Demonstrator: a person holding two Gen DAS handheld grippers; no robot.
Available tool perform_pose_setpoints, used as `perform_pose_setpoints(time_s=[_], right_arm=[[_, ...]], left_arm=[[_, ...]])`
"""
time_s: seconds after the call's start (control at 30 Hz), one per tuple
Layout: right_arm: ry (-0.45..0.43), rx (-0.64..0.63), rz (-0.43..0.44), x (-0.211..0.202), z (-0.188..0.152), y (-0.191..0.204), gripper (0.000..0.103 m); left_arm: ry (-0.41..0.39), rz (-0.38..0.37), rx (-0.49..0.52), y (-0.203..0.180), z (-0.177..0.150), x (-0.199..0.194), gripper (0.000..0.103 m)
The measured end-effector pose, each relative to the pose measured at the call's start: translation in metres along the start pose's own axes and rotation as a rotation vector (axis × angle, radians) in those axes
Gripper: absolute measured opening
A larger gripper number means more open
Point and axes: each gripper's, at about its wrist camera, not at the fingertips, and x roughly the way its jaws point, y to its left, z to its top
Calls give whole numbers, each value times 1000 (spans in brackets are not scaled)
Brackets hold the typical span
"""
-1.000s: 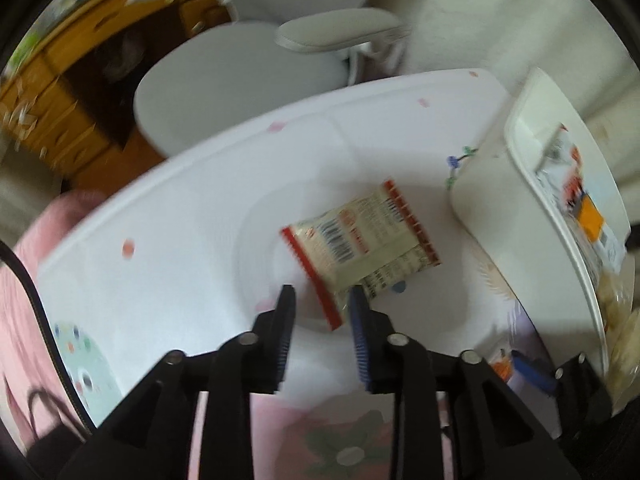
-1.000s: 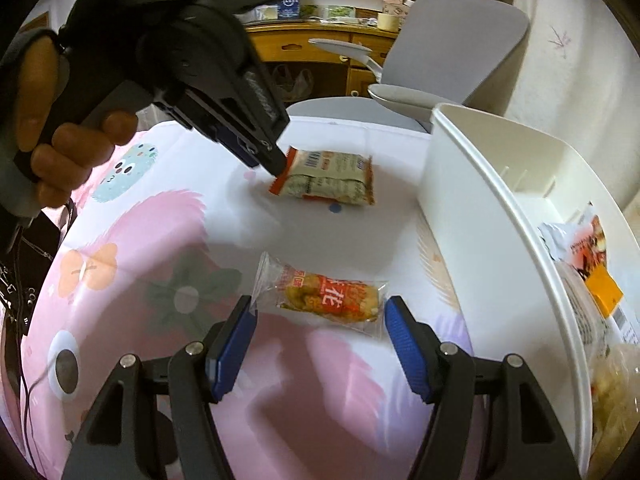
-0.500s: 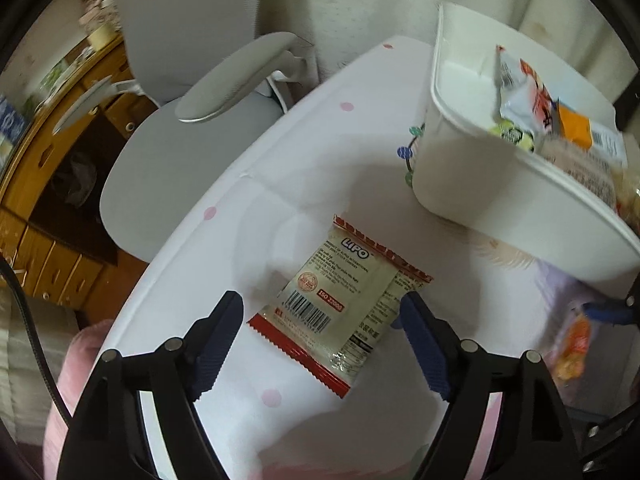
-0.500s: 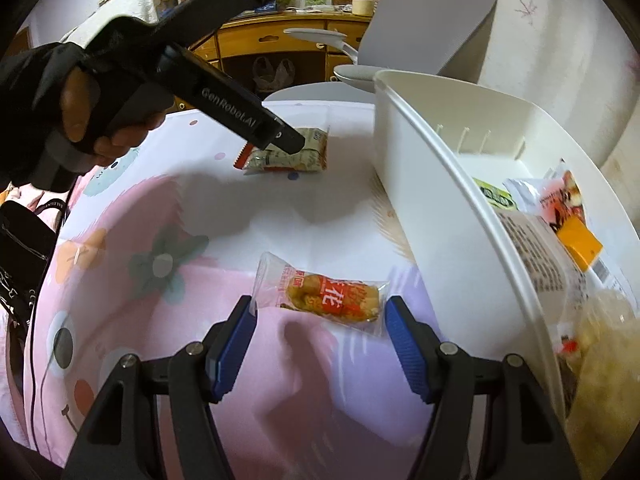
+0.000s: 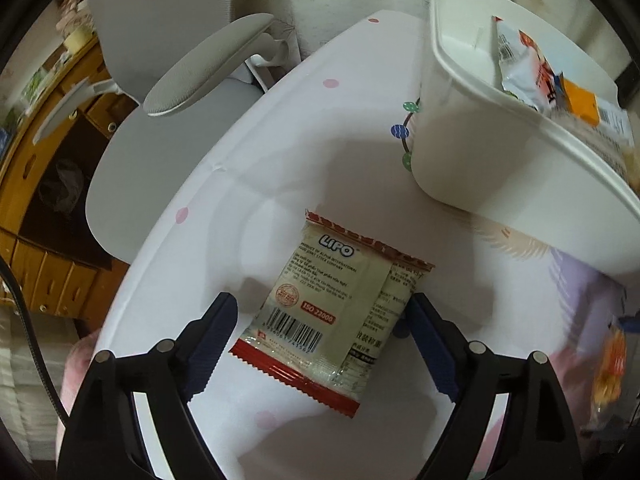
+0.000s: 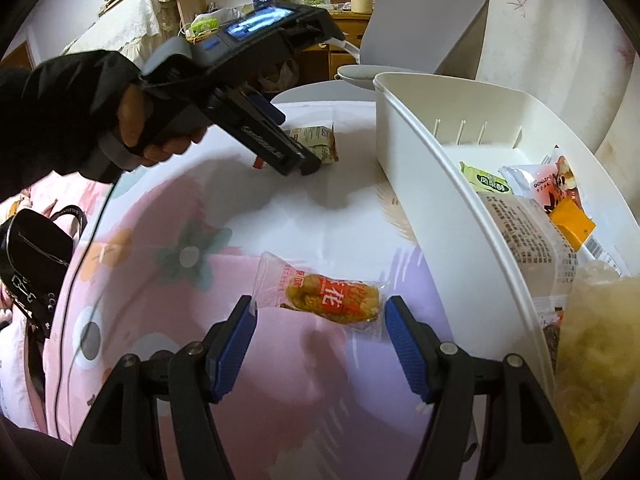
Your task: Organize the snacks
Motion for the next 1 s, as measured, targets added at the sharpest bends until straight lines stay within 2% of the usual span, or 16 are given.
perform_pose_setpoints(time_s=[0.03,0.13,0.23,0.43,0.73,1.0], right_arm=[[-5,-3,0,-2,1,1,66],[-13,0,2,-7,1,3,66],[-18,3,-1,-11,2,3,66],[-26,10,-17,-25,2,5,66],[-20,87,-50,-50,-13,-1,66],[-66,113,-149,-81,-32,-9,66]], left_arm=[[-4,-5,-7,0,-1,0,84],[-14,-54,-51,2,-6,-2,69],[-34,-41,-82,-2,-11,-6,59],[-36,-8,-162,-9,-21,-13,47],[-39,-1,-268,-28,-55,-32,45],[-104,-37,-326,-63,-84,-84,45]])
